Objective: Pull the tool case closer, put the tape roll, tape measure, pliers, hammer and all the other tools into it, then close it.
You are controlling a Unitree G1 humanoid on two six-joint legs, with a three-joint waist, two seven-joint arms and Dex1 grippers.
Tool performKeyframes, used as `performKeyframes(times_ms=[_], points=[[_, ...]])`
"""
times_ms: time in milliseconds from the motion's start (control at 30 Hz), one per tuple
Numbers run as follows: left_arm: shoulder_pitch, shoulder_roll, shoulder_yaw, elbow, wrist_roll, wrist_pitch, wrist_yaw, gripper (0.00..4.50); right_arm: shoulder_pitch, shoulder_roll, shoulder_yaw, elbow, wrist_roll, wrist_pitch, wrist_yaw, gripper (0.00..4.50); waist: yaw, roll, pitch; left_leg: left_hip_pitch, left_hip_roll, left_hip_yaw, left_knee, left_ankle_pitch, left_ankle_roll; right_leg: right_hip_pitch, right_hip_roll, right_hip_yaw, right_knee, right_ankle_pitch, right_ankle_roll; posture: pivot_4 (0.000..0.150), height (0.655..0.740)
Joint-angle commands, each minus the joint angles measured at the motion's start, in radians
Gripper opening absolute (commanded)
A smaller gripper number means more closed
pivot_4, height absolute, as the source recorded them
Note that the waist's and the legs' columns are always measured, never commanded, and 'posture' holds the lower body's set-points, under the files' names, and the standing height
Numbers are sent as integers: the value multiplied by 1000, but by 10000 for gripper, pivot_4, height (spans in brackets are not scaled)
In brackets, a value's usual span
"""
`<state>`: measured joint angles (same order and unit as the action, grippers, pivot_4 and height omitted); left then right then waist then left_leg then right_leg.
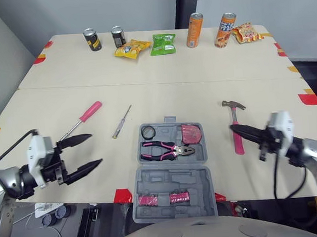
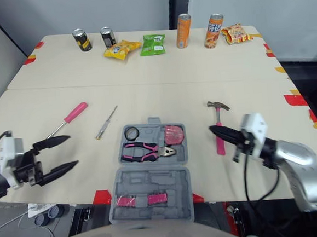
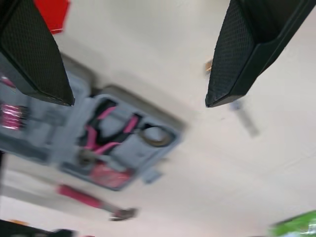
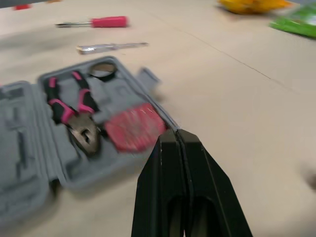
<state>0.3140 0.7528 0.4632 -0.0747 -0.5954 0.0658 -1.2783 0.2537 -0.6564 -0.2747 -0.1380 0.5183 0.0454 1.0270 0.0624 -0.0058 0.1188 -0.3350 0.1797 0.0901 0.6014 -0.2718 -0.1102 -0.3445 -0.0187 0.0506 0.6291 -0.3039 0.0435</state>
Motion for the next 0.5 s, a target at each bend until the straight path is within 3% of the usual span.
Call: performKeyframes(times_ms=[33,333,367,500], points=[[38,-27,105,99,-3,-42,40,45000,80,2,-185,124,47,-72,22,11421,-4,0,0,0,0,0,0,0,1,0,-1,0,0,0,0,1500,7400],[101,-45,183,371,38,-150,31,45000,161,31,-373,447,57,-177,47,42606,-20,1,3,2,0,-1,0,-3,12,4,-2,-2,-4,0,-1,1500,7400],[101,-43,182,385,40,-160,26,45000,162,28,-377,470,53,-187,55,44816,-20,1,3,2,1,-1,0,-4,14,4,-3,-2,-3,0,-1,1500,7400],[92,-36,172,409,49,-186,14,45000,156,20,-381,512,50,-205,69,44816,-19,3,5,5,2,-1,0,-4,19,6,-5,-3,0,1,-1,1500,7400]])
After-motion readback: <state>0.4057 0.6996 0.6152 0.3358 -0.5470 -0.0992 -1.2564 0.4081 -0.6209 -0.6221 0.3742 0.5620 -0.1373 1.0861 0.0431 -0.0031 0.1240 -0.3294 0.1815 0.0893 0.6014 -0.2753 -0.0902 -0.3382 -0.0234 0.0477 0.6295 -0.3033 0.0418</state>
